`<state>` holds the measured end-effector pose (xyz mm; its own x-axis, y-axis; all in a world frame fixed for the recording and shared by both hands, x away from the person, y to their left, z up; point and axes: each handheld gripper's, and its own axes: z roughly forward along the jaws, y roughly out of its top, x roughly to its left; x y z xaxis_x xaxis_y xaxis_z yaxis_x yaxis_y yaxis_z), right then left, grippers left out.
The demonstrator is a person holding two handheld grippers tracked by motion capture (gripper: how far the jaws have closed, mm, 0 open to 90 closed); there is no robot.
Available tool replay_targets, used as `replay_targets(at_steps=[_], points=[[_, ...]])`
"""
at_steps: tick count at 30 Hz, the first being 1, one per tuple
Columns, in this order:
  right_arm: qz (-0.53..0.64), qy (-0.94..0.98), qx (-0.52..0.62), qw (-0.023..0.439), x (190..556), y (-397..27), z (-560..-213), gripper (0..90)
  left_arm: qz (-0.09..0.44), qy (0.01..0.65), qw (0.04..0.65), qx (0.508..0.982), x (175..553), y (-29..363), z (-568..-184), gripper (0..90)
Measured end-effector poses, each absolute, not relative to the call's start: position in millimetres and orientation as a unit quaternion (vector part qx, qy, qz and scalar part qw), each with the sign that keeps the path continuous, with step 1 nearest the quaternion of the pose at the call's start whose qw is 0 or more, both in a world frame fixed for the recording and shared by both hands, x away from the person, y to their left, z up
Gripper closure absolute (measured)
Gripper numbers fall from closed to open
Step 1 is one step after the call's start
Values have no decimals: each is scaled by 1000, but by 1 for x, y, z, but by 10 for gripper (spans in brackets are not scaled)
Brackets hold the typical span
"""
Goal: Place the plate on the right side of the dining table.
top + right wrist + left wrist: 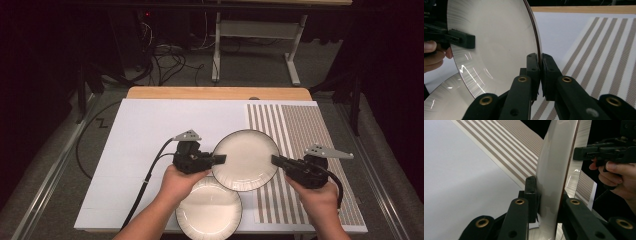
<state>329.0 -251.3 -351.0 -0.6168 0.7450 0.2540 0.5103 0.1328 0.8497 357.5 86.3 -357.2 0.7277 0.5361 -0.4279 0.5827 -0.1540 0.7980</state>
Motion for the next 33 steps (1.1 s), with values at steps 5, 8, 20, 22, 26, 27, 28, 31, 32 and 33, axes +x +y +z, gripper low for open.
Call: replay_targets(at_steps=[5, 8, 20, 22, 26, 27, 28, 31, 32, 33], points=[[499, 737, 438, 121, 333, -266, -351, 878, -23, 363, 524, 770, 369, 70, -352, 788], [497, 734, 446, 125, 334, -273, -349, 877, -39, 365, 518, 772, 380, 59, -350, 784], [489, 716, 477, 141, 341, -309, -347, 874, -54, 355, 494, 792, 406, 15, -341, 779], [488, 714, 481, 144, 342, -314, -347, 874, -63, 360, 489, 792, 410, 9, -341, 775], [486, 708, 489, 150, 343, -324, -348, 874, -64, 359, 482, 796, 416, -4, -340, 771], [485, 706, 493, 150, 344, -327, -349, 873, -65, 360, 480, 797, 417, -6, -341, 770], [484, 705, 496, 151, 345, -329, -349, 872, -66, 362, 478, 798, 420, -11, -342, 770], [477, 702, 505, 156, 349, -336, -352, 872, -71, 367, 474, 797, 426, -20, -345, 762], [476, 701, 508, 156, 349, -338, -353, 872, -74, 369, 473, 797, 429, -23, -347, 760], [474, 700, 510, 157, 350, -340, -354, 872, -76, 370, 472, 797, 431, -26, -348, 758]])
